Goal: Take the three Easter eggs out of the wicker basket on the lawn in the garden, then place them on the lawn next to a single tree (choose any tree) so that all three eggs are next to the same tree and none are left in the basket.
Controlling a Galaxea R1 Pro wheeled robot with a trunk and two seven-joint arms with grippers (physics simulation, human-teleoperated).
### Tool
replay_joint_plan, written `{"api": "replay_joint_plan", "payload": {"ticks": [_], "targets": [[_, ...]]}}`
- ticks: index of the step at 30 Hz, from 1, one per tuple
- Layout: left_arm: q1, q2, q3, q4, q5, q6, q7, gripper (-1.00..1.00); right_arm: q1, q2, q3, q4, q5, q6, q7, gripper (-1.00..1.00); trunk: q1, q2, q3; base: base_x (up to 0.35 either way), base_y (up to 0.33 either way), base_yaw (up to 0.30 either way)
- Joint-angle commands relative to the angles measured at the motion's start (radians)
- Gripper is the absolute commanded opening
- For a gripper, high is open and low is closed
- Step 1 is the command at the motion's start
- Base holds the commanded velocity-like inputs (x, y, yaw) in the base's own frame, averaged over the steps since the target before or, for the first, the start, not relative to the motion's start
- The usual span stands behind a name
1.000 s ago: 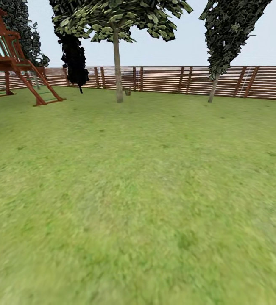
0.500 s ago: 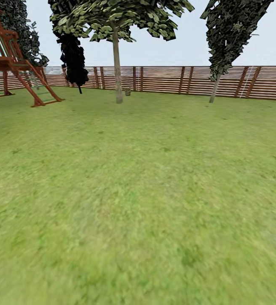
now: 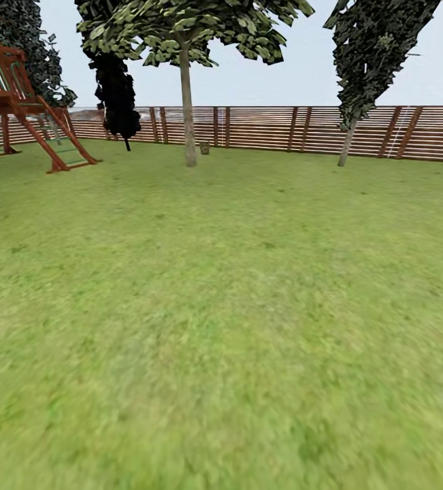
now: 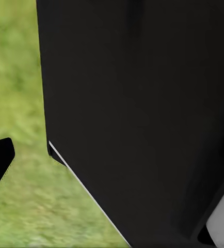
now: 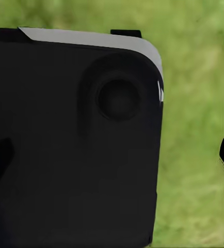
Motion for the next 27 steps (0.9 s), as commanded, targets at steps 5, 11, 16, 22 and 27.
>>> {"api": "replay_joint_plan", "payload": {"ticks": [5, 11, 16, 22, 27], "targets": [[0.0, 0.0, 0.007, 0.001, 0.001, 0.0, 0.001, 1.0, -0.001, 0.0, 0.001, 0.001, 0.0, -0.003, 0.0, 1.0, 0.001, 0.0, -0.001, 0.336, 0.0, 0.0], [0.0, 0.0, 0.007, 0.001, 0.001, 0.0, 0.001, 1.0, -0.001, 0.0, 0.001, 0.001, 0.001, -0.003, 0.0, 1.0, 0.001, 0.0, -0.001, 0.336, 0.0, 0.0], [0.0, 0.0, 0.007, 0.001, 0.001, 0.0, 0.001, 1.0, -0.001, 0.0, 0.001, 0.001, 0.001, -0.003, 0.0, 1.0, 0.001, 0.0, -0.001, 0.336, 0.0, 0.0], [0.0, 0.0, 0.007, 0.001, 0.001, 0.0, 0.001, 1.0, -0.001, 0.0, 0.001, 0.001, 0.0, -0.003, 0.0, 1.0, 0.001, 0.0, -0.001, 0.336, 0.0, 0.0], [0.0, 0.0, 0.007, 0.0, 0.001, 0.0, 0.001, 1.0, -0.001, 0.003, 0.001, -0.001, 0.004, -0.004, 0.0, 1.0, 0.001, 0.0, -0.001, 0.336, 0.0, 0.0]]}}
